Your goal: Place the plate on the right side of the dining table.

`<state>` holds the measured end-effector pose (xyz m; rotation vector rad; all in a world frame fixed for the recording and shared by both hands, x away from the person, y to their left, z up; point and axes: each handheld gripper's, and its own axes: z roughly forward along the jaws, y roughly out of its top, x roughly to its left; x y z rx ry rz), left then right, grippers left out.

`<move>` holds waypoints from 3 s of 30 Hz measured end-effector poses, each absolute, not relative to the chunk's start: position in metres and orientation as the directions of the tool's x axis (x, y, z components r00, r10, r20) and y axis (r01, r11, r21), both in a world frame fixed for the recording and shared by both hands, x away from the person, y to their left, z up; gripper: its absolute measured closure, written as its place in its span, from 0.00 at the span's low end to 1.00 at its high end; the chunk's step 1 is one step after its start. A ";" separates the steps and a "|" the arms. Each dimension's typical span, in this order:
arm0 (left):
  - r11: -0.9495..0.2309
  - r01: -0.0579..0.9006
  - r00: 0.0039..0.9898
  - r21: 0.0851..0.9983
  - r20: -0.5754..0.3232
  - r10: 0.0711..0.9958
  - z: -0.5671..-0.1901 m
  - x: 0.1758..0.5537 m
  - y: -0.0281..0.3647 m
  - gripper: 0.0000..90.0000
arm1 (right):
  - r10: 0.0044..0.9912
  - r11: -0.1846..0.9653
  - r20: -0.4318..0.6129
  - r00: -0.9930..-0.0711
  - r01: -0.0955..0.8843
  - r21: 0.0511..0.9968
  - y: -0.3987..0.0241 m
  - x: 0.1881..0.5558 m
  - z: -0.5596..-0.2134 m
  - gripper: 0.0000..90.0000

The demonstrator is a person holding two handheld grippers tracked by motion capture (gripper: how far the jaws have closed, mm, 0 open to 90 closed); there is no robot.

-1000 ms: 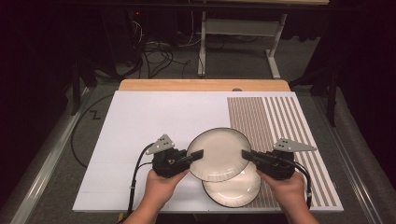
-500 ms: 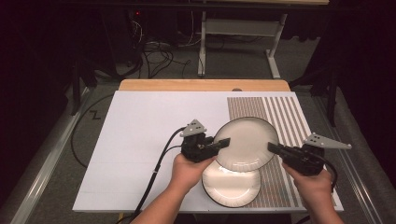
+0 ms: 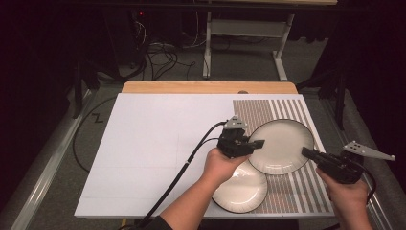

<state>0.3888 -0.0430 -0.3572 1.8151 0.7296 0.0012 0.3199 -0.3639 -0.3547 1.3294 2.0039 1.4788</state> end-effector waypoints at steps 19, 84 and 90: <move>-0.233 0.533 0.792 0.813 -0.383 0.475 -0.384 0.422 -0.081 0.78 | 0.868 0.000 0.265 -0.420 0.534 0.846 -0.393 0.333 -0.377 0.97; -0.133 0.385 0.715 0.913 -0.204 0.668 -0.376 0.354 0.085 0.25 | 0.912 0.022 0.235 -0.336 0.613 0.790 -0.386 0.358 -0.396 0.93; -0.112 0.364 0.689 0.925 -0.186 0.701 -0.377 0.326 0.129 0.19 | 0.917 0.023 0.234 -0.323 0.628 0.778 -0.386 0.363 -0.398 0.92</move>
